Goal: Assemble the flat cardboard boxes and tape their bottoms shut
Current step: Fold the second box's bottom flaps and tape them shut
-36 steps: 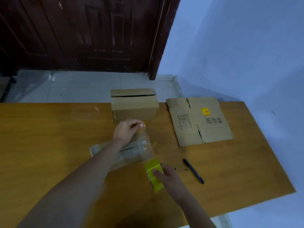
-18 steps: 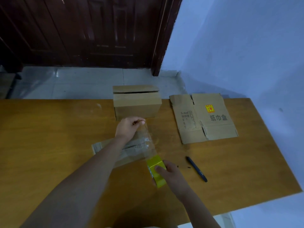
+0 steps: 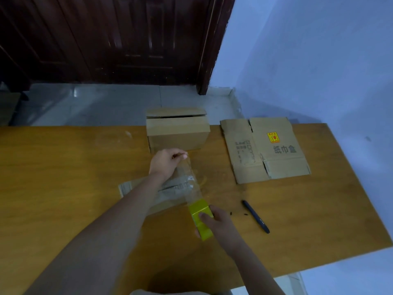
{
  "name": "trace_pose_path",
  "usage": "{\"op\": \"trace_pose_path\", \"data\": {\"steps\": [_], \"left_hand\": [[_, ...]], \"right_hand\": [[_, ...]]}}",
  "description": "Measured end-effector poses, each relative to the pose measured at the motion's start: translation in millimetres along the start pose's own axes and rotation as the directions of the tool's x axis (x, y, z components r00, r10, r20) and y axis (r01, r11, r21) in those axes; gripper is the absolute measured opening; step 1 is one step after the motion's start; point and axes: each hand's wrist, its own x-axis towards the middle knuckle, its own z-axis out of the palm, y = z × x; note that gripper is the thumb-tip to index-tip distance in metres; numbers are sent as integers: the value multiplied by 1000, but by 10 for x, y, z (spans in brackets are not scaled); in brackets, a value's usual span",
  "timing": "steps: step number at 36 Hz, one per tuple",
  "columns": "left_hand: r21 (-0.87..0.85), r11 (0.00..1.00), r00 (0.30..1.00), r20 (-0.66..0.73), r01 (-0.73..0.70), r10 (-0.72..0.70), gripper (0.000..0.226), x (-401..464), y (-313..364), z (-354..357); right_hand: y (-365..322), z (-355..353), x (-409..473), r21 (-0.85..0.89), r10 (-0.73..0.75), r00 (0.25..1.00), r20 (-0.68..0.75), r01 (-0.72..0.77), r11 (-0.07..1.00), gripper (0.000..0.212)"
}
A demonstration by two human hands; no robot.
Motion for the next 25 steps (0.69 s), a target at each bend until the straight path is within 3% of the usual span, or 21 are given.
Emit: {"op": "trace_pose_path", "data": {"steps": [10,16,25], "left_hand": [[69,992,988,102,106,-113,14,50,10,0],[67,980,940,280,185,-197,11,163,-43,1],[107,945,858,397,308,-325,23,230,24,-11]], "right_hand": [[73,47,138,21,9,1000,24,-9,1000,19],[79,6,176,-5,9,999,51,-9,1000,17],[70,37,152,-9,-27,998,58,27,1000,12]]}}
